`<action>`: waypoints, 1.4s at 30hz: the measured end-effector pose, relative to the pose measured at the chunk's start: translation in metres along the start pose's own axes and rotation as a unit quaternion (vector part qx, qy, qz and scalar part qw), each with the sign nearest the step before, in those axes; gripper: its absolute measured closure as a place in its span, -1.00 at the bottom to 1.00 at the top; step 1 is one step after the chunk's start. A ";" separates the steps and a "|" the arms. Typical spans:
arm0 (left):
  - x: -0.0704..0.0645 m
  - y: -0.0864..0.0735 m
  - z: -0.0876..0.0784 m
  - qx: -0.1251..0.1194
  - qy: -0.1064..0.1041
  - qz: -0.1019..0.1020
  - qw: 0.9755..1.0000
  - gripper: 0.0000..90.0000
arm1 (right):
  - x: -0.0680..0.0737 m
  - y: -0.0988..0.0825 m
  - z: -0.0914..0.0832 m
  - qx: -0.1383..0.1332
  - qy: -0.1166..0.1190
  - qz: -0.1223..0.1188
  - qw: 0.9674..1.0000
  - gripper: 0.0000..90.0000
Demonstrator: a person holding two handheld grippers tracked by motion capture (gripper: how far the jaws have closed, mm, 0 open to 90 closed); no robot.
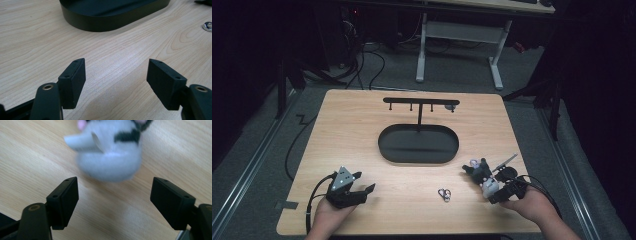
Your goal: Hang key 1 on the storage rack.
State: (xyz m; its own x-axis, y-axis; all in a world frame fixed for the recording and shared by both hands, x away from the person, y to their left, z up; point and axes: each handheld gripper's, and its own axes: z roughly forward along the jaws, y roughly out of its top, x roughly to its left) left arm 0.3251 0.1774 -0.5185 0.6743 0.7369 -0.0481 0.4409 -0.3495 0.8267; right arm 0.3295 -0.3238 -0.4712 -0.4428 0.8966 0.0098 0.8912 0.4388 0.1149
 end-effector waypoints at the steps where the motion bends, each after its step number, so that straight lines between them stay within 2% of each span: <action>1: 0.000 0.000 0.000 0.000 -0.001 0.000 1.000 -0.29 | 0.001 0.004 0.000 -0.004 0.000 0.001 1.000 -0.50; 10: 0.000 0.000 0.000 0.000 -0.003 0.002 1.000 -0.29 | 0.006 0.023 0.002 -0.012 0.003 -0.002 1.000 -0.50; 17: 0.000 0.000 -0.001 -0.002 -0.004 0.004 1.000 -0.29 | 0.006 0.035 0.014 -0.013 0.001 0.008 1.000 -0.44; 20: 0.000 0.000 -0.001 -0.002 -0.004 0.004 1.000 -0.29 | 0.005 0.039 0.017 -0.016 -0.009 0.011 1.000 -0.37; 23: 0.000 0.000 0.000 -0.001 -0.005 0.005 1.000 -0.29 | 0.005 0.040 0.018 -0.016 -0.009 0.011 1.000 -0.30; 24: 0.000 0.000 0.000 -0.001 -0.004 0.005 1.000 -0.29 | 0.005 0.040 0.018 -0.018 -0.010 0.010 1.000 -0.16; 26: 0.000 0.000 0.000 0.000 -0.005 0.006 1.000 -0.29 | 0.005 0.040 0.018 -0.014 -0.009 0.006 1.000 -0.13; 27: 0.000 0.000 0.000 0.001 -0.006 0.007 1.000 -0.29 | 0.006 0.040 0.017 -0.010 -0.014 -0.004 1.000 -0.08; 30: 0.000 0.000 0.001 0.000 -0.005 0.007 1.000 -0.29 | 0.005 0.040 0.017 -0.009 -0.008 -0.001 1.000 -0.03; 31: 0.000 0.000 0.001 0.000 -0.005 0.007 1.000 -0.29 | 0.006 0.040 0.016 -0.007 -0.016 -0.003 1.000 0.02; 42: 0.000 0.000 0.001 0.001 -0.004 0.008 1.000 -0.29 | 0.008 0.043 -0.005 -0.023 -0.015 -0.017 0.999 0.06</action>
State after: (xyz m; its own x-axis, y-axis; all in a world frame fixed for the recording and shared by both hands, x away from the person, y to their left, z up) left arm 0.3251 0.1771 -0.5191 0.6862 0.7263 -0.0402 0.4310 -0.3615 0.8267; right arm 0.3637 -0.2976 -0.4612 -0.4688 0.8830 -0.0237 0.8700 0.4662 0.1608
